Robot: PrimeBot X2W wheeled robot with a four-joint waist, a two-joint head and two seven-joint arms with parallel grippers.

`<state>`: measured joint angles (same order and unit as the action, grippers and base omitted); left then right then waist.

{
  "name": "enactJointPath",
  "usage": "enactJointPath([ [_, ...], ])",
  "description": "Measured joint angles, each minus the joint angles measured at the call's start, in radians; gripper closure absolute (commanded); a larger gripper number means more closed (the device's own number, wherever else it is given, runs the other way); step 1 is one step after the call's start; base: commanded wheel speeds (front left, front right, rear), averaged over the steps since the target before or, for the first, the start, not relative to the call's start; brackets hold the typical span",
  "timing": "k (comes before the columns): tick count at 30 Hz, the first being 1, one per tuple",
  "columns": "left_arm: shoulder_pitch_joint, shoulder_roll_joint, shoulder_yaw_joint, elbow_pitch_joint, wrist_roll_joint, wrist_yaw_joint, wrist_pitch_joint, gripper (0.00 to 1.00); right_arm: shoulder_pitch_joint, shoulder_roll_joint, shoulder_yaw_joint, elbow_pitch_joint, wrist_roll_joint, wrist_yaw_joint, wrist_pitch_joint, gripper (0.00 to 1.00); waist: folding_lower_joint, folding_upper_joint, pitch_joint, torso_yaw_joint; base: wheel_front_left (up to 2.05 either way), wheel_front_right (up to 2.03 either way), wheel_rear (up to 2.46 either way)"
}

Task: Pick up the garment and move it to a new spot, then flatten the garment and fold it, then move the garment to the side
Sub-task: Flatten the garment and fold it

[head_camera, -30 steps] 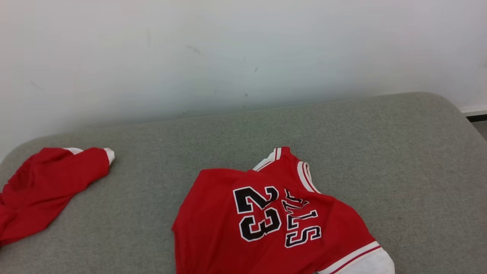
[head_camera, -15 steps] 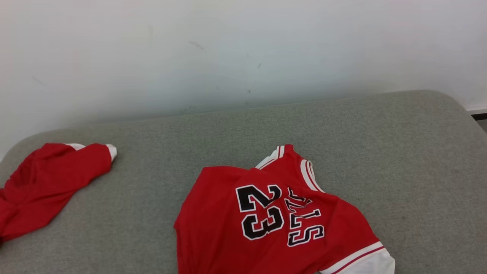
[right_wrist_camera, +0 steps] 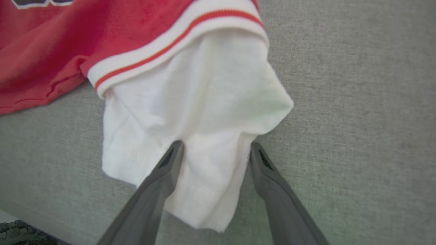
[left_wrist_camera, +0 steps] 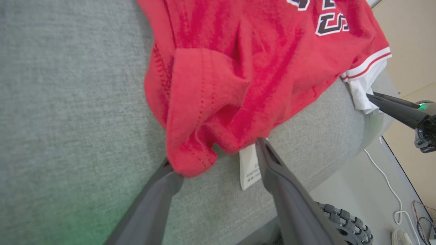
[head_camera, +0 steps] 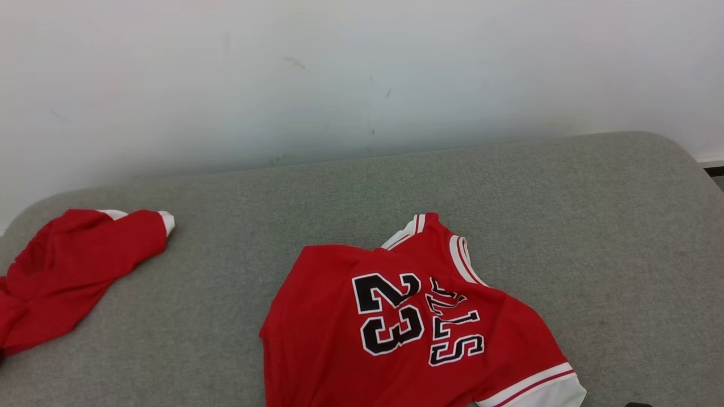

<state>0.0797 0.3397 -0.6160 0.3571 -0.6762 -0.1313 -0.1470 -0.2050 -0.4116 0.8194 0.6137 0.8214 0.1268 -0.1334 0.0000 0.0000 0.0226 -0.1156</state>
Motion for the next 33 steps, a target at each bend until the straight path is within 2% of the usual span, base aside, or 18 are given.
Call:
enactJointPath([
  [9,-0.016,-0.001,-0.007,0.034,-0.016,0.000,-0.024,0.01,-0.025,-0.010,0.061,0.010,0.052,-0.001,-0.007,0.00,0.0000,0.0000,-0.001,-0.002,0.00,0.00,0.00],
  [11,-0.024,-0.003,-0.012,0.046,-0.020,0.000,-0.030,0.09,-0.033,-0.010,0.074,0.016,0.060,-0.001,-0.009,0.00,0.0000,0.0000,0.002,-0.002,0.00,0.00,0.00],
  [12,-0.030,-0.004,-0.014,0.053,-0.023,0.000,-0.031,0.17,-0.037,-0.010,0.080,0.020,0.062,-0.001,-0.011,0.00,0.0000,0.0000,0.003,-0.002,0.00,0.00,0.00],
  [15,-0.048,-0.009,-0.016,0.075,-0.026,-0.001,-0.047,0.51,-0.048,-0.009,0.098,0.026,0.073,-0.001,-0.015,0.00,0.0000,0.0000,0.007,-0.003,0.00,0.00,0.00],
  [16,-0.054,-0.010,-0.016,0.082,-0.026,-0.001,-0.049,0.57,-0.053,-0.009,0.105,0.030,0.080,-0.001,-0.017,0.01,0.0000,0.0000,0.008,-0.003,0.00,0.00,0.00],
  [17,-0.059,-0.011,-0.016,0.090,-0.027,-0.001,-0.053,0.62,-0.058,-0.008,0.111,0.035,0.084,-0.001,-0.019,0.15,0.0000,0.0000,0.010,-0.003,0.00,0.00,0.00],
  [18,-0.063,-0.013,-0.018,0.096,-0.028,-0.001,-0.057,0.69,-0.061,-0.007,0.116,0.039,0.086,-0.001,-0.022,0.52,0.0000,0.0000,0.011,-0.003,0.00,0.00,0.00],
  [19,-0.067,-0.014,-0.020,0.103,-0.029,-0.001,-0.058,0.82,-0.065,-0.004,0.120,0.044,0.090,-0.001,-0.023,0.70,0.0000,-0.0001,0.011,-0.003,0.00,0.00,0.00],
  [20,-0.073,-0.014,-0.024,0.110,-0.030,-0.001,-0.061,1.00,-0.070,-0.002,0.125,0.050,0.096,-0.001,-0.024,1.00,0.0000,0.0000,0.011,-0.002,0.00,0.00,0.00],
  [25,-0.082,-0.018,-0.046,0.123,-0.056,0.000,-0.065,1.00,-0.079,0.021,0.132,0.046,0.150,0.001,-0.052,1.00,0.0001,0.0000,-0.001,0.000,0.00,0.00,0.00],
  [27,-0.080,-0.016,-0.045,0.103,-0.097,0.000,-0.065,1.00,-0.078,0.020,0.122,0.017,0.184,0.003,-0.069,1.00,0.0002,0.0000,-0.008,0.002,0.00,0.00,0.00],
  [30,-0.067,0.001,-0.040,0.020,-0.166,0.001,-0.048,1.00,-0.075,-0.019,0.078,-0.072,0.258,0.004,-0.091,1.00,0.0002,0.0000,-0.021,0.007,0.00,0.00,0.00],
  [33,-0.052,0.041,-0.031,-0.133,-0.248,0.001,-0.024,1.00,-0.066,-0.079,0.016,-0.211,0.338,0.004,-0.107,1.00,0.0002,0.0000,-0.032,0.011,0.00,0.00,0.00],
])
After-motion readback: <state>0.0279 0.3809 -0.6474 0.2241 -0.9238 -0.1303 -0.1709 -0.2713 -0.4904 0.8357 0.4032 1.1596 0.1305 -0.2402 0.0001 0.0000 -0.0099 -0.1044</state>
